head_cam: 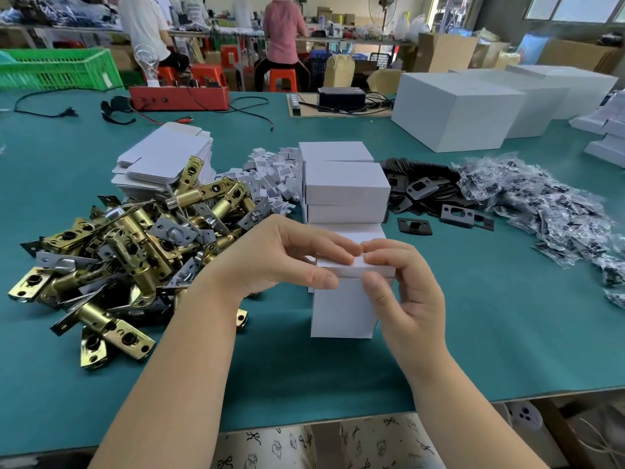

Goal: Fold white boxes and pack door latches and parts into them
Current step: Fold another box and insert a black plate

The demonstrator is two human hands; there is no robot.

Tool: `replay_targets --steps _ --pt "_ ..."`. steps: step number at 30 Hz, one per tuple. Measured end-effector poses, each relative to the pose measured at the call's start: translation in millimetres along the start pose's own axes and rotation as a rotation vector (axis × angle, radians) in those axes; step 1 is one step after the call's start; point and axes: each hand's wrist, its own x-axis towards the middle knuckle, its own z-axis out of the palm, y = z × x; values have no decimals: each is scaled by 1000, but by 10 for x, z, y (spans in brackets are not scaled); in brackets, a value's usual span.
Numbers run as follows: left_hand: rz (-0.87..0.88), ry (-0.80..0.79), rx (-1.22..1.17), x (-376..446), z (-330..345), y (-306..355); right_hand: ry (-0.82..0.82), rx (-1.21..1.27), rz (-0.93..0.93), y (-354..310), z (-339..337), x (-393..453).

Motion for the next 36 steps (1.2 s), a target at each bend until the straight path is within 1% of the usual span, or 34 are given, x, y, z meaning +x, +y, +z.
replay_targets --steps 3,7,11,15,19,21,23,24,27,28,30,32,34,36 --pt "-44 -50 2 -26 -31 13 -15 -137 -104 32 -18 -32" --pt "-60 -39 46 -47 -35 23 22 -212 -122 36 -37 -66" --pt "-50 64 26 -95 38 -15 49 -151 -14 9 -30 -62" --pt "15 179 169 -220 147 -115 11 -144 -10 9 -17 -75" --pt "54 281 240 -295 264 -216 5 -158 -9 21 -7 -82" --pt "101 368 296 -277 326 -250 12 -128 68 24 -8 -75" --pt "103 455 204 -258 347 -247 22 7 220 17 -4 -70" --pt "93 496 118 -249 339 -231 41 52 248 22 -11 -72" --pt "31 612 -236 -206 285 -197 99 59 186 28 -33 -102" --pt "-1 673 -345 -179 271 -192 104 54 158 15 -30 -106" --pt "-60 800 -488 -127 275 -210 72 -18 81 3 -16 -115" --pt "-92 892 -550 -94 334 -237 11 -140 57 14 7 -110" --pt "-96 968 -545 -72 414 -273 -25 -215 139 34 21 -90" --pt "-67 1005 -445 -55 499 -311 -17 -256 233 63 18 -72"
